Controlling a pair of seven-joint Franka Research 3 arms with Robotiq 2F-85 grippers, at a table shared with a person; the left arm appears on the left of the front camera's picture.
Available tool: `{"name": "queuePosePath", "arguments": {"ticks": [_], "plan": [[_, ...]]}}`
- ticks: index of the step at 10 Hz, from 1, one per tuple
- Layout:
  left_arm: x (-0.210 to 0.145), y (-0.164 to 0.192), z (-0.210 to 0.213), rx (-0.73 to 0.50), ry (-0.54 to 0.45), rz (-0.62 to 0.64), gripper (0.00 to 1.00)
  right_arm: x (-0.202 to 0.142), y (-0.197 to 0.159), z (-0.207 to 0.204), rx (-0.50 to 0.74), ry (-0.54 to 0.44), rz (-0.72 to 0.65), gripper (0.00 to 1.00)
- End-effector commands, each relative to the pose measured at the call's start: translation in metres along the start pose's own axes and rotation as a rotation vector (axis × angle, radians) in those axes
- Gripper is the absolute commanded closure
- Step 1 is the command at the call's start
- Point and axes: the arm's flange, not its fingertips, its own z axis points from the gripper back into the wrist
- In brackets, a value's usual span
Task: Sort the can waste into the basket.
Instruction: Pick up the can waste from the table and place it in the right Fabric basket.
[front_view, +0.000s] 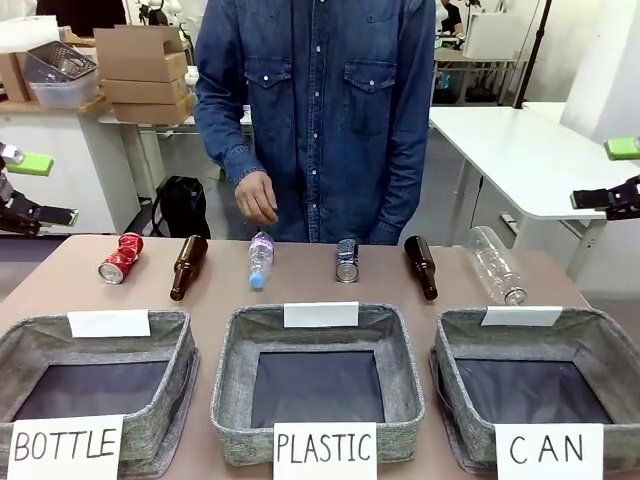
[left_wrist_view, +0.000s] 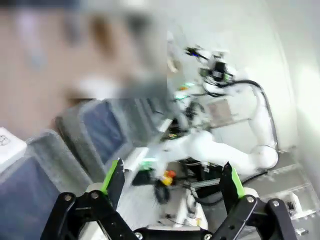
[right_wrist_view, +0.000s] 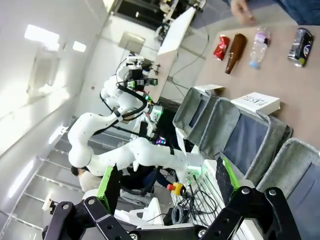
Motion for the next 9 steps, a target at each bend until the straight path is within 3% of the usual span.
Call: {"name": "queuePosePath", "arguments": {"ticks": [1, 4, 7, 8, 9], "plan": [[0.019, 0.009, 0.023, 0.435, -0.042, -0.068, 0.00, 0.005, -0.001, -0.002, 0.023, -0.012, 0.029, 0.00], [0.061, 0.053, 0.014, 1.003, 0.038, -0.204, 0.00, 0.005, -0.001, -0.002, 0.023, -0.012, 0.029, 0.00], [0.118, 0.124, -0.020, 1.385, 0.162, -0.439, 0.00, 0.005, -0.001, -0.002, 0.023, -0.012, 0.029, 0.00], [0.127, 0.113, -0.031, 1.246, 0.046, -0.454, 0.00, 0.005, -0.001, -0.002, 0.023, -0.012, 0.029, 0.00], [0.100, 0.095, -0.015, 1.092, 0.112, -0.422, 0.00, 0.005, -0.001, -0.002, 0.023, -0.012, 0.029, 0.00]]}}
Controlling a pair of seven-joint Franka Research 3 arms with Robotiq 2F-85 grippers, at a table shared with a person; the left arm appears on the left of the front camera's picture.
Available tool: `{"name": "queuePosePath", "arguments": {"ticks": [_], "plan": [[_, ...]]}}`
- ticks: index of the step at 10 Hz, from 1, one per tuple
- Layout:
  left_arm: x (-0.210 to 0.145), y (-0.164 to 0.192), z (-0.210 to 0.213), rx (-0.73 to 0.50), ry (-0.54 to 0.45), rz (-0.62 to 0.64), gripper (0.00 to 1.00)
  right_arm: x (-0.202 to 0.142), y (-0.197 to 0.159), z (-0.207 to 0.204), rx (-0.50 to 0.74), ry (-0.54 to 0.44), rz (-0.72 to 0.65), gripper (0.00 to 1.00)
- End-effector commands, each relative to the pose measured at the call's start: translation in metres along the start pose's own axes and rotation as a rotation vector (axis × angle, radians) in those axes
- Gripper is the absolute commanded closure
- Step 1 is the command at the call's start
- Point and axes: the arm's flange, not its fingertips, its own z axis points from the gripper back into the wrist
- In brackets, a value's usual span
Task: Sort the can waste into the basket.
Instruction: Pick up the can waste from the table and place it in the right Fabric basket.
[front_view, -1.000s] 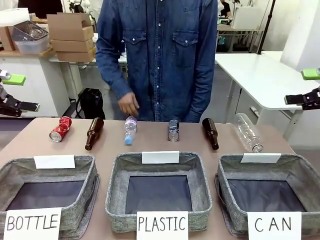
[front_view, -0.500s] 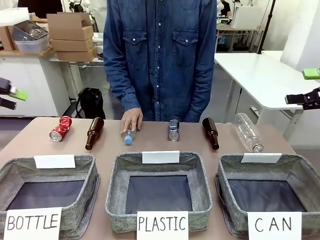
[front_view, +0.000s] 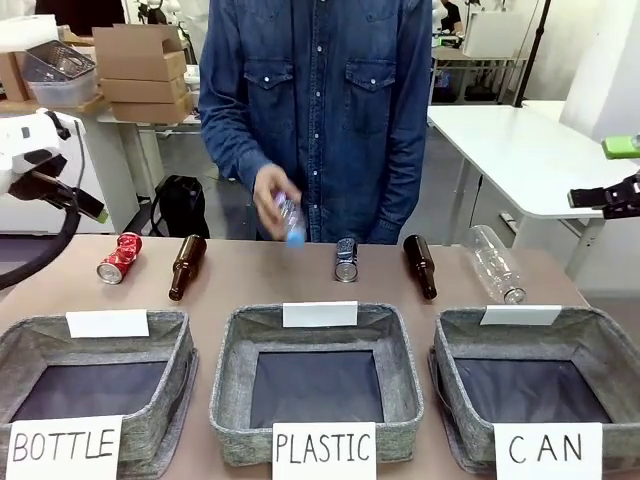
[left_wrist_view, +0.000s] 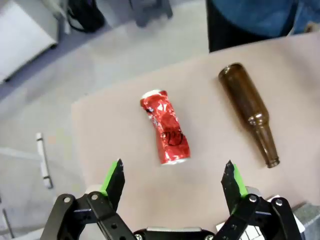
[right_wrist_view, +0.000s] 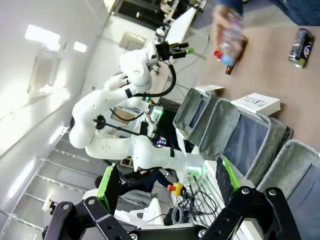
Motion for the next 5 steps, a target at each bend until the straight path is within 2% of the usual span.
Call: {"name": "queuePosePath", "arguments": {"ticks": [1, 3, 4, 5], "plan": [[-0.015, 0.006, 0.033, -0.100, 0.015, 0.047, 0.00, 0.004, 0.001, -0.001, 0.019, -0.012, 0.030, 0.00], [-0.015, 0.006, 0.033, -0.100, 0.015, 0.047, 0.00, 0.004, 0.001, -0.001, 0.019, -0.012, 0.030, 0.00], [-0.007, 0.002, 0.017, -0.059, 0.016, 0.035, 0.00, 0.004, 0.001, -0.001, 0.019, -0.012, 0.030, 0.00], [0.009, 0.014, -0.009, -0.057, 0.060, 0.051, 0.00, 0.004, 0.001, -0.001, 0.019, -0.012, 0.030, 0.00]]}}
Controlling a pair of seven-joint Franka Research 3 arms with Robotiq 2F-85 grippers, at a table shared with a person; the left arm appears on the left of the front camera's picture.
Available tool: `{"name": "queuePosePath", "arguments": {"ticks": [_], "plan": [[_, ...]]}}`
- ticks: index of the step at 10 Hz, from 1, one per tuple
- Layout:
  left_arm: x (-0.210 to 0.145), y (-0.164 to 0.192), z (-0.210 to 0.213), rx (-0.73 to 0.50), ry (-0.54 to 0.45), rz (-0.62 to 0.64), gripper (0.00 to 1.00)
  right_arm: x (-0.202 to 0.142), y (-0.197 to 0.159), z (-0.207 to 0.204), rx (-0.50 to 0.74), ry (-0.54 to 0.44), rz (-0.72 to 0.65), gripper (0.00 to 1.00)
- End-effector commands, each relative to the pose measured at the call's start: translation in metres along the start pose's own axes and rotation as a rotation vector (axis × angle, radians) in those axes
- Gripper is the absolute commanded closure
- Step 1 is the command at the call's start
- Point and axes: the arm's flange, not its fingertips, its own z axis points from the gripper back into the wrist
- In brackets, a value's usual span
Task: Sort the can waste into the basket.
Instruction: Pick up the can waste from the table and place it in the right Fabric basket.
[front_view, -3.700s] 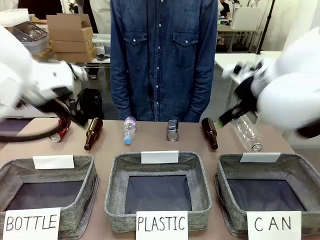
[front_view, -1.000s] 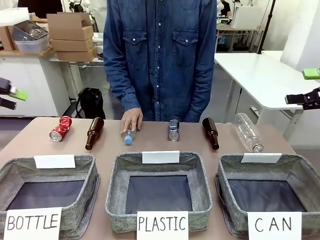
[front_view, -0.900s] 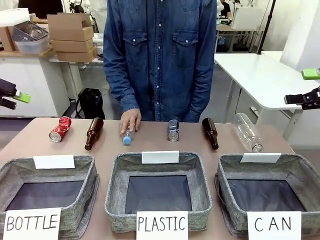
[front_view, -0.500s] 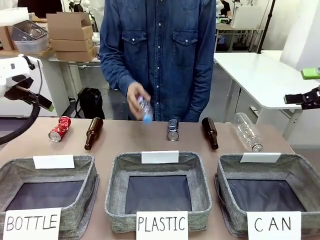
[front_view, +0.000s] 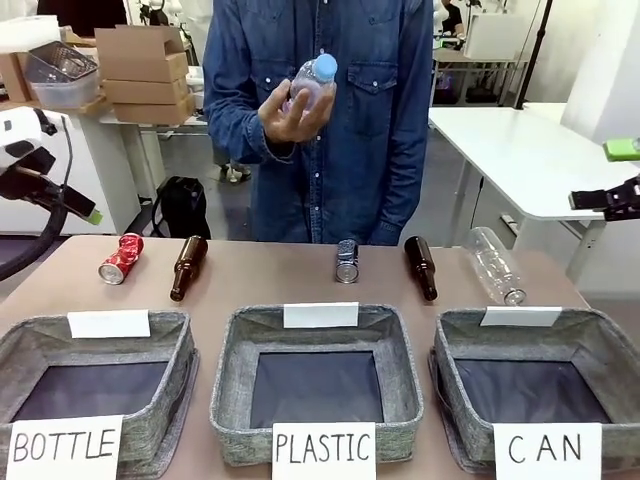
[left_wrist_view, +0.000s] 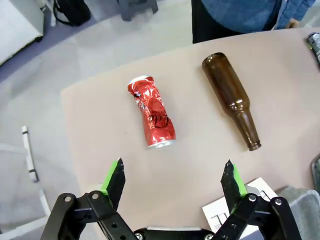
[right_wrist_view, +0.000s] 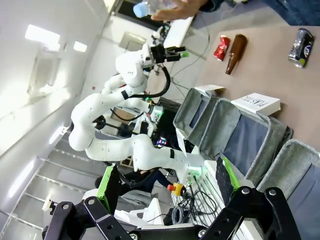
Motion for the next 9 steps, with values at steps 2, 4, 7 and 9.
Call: {"name": "queuePosePath", "arguments": {"ticks": [2, 4, 7, 9], "plan": [[0.044, 0.029, -0.073, -0.008, 0.148, 0.065, 0.00, 0.004, 0.001, -0.002, 0.018, -0.011, 0.029, 0.00], [0.060, 0.045, -0.126, 0.021, 0.261, 0.144, 0.00, 0.004, 0.001, -0.002, 0.018, -0.011, 0.029, 0.00], [0.065, 0.065, -0.192, -0.048, 0.357, 0.178, 0.00, 0.004, 0.001, -0.002, 0.018, -0.011, 0.029, 0.00], [0.061, 0.072, -0.221, -0.101, 0.396, 0.183, 0.00, 0.004, 0.001, -0.002, 0.018, -0.011, 0.029, 0.00]]}}
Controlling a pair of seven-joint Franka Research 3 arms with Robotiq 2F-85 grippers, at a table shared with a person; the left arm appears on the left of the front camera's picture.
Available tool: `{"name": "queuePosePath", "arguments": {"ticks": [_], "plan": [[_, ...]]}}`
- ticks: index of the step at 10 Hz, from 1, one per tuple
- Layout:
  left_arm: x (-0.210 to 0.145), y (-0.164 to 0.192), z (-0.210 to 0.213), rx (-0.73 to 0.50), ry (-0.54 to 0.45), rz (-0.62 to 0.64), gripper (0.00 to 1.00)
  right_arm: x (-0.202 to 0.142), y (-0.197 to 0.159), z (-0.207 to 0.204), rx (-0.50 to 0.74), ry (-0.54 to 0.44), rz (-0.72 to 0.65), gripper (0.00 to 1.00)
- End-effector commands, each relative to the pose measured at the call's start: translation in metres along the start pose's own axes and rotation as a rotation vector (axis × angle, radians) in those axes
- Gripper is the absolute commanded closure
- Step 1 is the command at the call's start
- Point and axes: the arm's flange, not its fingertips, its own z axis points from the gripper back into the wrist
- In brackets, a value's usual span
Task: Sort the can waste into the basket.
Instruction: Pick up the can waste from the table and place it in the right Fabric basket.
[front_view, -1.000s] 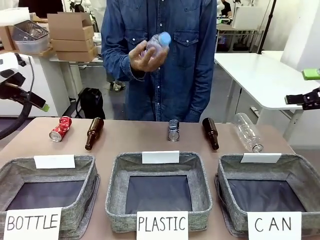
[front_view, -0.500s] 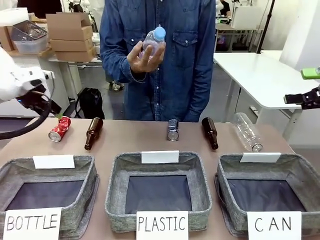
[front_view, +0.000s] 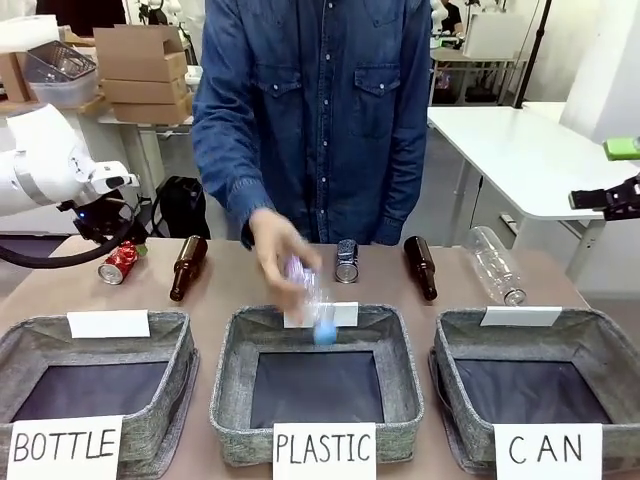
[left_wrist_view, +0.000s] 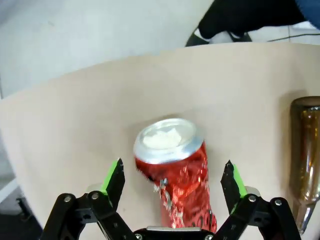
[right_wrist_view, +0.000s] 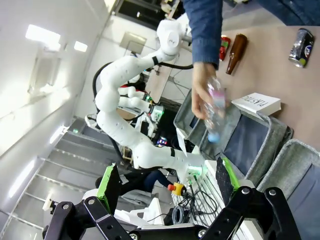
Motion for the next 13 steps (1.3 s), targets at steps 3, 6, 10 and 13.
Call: {"name": "queuePosePath", "arguments": {"ticks": [3, 6, 10, 13], "plan": [[0.0095, 0.0121, -0.0112, 0.000, 0.052, 0.016, 0.00, 0.0042, 0.0009, -0.0019, 0.015, -0.012, 0.029, 0.00], [0.0063, 0.0088, -0.0108, 0.001, 0.077, -0.008, 0.60, 0.0042, 0.0009, -0.0019, 0.015, -0.012, 0.029, 0.00], [0.0033, 0.0093, -0.0134, 0.018, 0.129, -0.016, 1.00, 0.0042, 0.0009, -0.0019, 0.015, -0.012, 0.029, 0.00], [0.0021, 0.0096, -0.0136, 0.016, 0.132, -0.012, 1.00, 0.0042, 0.0009, -0.0019, 0.015, -0.012, 0.029, 0.00]]}}
